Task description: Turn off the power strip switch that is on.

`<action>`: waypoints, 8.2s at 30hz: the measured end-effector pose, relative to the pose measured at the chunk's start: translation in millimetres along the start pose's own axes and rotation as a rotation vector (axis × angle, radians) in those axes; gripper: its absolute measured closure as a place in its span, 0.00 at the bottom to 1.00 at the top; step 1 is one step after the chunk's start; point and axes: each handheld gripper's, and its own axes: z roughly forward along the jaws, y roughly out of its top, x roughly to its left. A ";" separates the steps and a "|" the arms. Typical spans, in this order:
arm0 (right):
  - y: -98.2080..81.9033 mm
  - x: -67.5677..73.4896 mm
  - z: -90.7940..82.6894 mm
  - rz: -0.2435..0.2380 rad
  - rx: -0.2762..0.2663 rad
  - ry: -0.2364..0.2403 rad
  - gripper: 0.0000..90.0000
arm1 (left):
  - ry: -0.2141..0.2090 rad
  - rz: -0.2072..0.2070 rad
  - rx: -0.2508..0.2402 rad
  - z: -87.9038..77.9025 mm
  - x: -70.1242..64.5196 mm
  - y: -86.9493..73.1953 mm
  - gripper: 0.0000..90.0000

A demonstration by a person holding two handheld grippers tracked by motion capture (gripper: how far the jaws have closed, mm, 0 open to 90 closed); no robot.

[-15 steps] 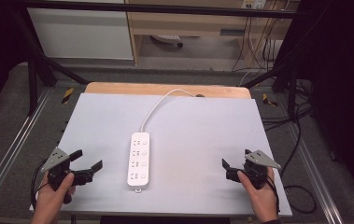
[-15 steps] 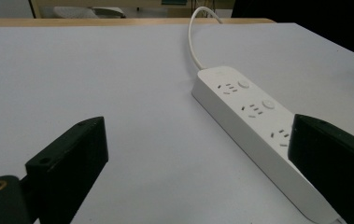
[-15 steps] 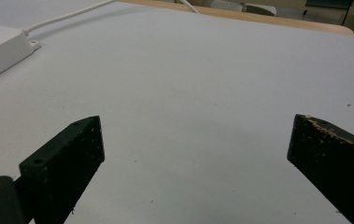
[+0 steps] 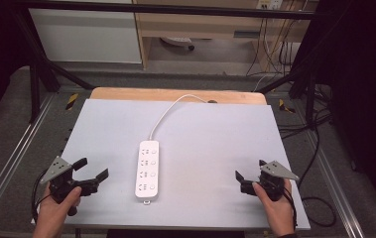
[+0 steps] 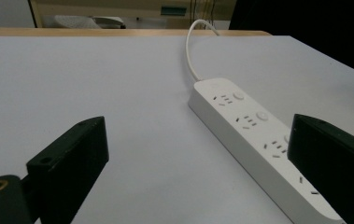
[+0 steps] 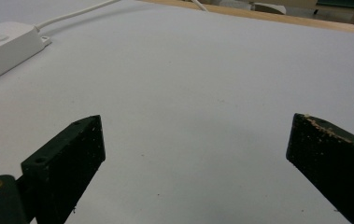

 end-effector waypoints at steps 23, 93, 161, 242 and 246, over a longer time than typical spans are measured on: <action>0.2 3.8 2.2 0.002 0.009 0.034 0.05 | 0.010 -0.007 -0.022 2.0 -6.7 9.4 0.06; -1.5 12.5 9.5 -0.016 0.055 0.045 0.04 | -0.056 0.090 0.033 98.5 -63.2 69.8 0.06; -3.4 13.3 12.3 -0.020 0.076 0.054 0.04 | -0.119 0.139 0.120 117.4 -85.2 37.7 0.68; -2.9 13.6 12.4 -0.023 0.081 0.057 0.04 | -0.141 0.172 0.300 143.0 -71.5 15.8 1.00; -2.8 13.8 12.3 -0.022 0.081 0.057 0.04 | -0.139 0.172 0.300 143.2 -72.0 15.7 1.00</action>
